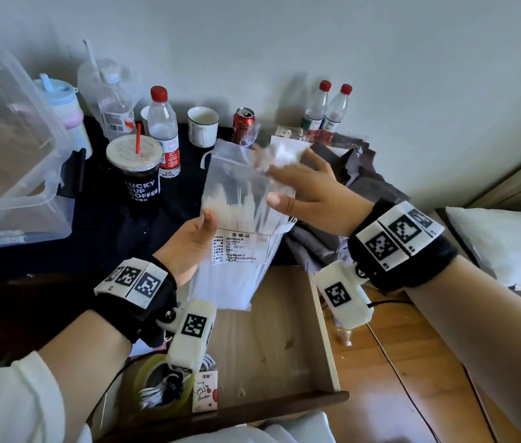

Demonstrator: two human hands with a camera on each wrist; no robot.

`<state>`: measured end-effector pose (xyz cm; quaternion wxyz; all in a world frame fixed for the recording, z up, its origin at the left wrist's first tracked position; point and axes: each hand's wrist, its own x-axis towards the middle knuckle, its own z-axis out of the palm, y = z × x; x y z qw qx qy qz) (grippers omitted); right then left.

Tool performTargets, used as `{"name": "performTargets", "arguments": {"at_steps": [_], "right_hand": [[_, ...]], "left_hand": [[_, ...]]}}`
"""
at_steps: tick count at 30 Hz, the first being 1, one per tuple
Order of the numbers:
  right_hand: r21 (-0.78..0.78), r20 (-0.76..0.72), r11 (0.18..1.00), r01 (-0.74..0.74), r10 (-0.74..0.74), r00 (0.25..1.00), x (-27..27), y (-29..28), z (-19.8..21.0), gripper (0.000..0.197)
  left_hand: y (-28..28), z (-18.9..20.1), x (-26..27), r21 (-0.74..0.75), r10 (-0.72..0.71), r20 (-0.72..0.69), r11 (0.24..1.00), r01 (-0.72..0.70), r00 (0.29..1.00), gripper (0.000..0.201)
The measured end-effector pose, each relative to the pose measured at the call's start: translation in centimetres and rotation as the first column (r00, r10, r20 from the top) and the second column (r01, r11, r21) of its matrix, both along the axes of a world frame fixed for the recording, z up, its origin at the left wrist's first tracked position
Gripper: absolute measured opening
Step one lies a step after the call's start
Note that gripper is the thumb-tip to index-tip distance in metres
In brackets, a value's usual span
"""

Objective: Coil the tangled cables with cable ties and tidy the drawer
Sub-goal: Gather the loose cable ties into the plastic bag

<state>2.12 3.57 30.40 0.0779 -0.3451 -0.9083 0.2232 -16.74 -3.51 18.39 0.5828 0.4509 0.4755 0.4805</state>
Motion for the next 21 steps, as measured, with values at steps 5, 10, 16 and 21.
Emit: {"name": "performTargets", "arguments": {"at_steps": [5,10,16,21], "right_hand": [[-0.336,-0.397,0.929,0.158,-0.291,0.871,0.7,0.0,-1.9,0.035],[-0.300,-0.431,0.947,0.117,-0.244,0.869,-0.3,-0.9,-3.6,0.019],[-0.271,-0.530,0.923,0.274,-0.381,0.758,0.5,-0.4,-3.6,0.020],[-0.212,-0.441,0.945,0.251,-0.321,0.838,0.0,-0.7,-4.0,0.013]], "left_hand": [[-0.9,1.0,0.1,0.012,0.016,0.081,1.000,-0.017,0.997,0.091],[-0.6,1.0,0.9,0.036,0.085,0.031,0.996,-0.086,0.996,0.104],[-0.1,1.0,0.2,0.026,0.101,0.070,0.994,-0.103,0.992,0.091],[0.0,1.2,0.4,0.090,0.013,0.054,0.996,-0.018,0.998,0.110]]}}
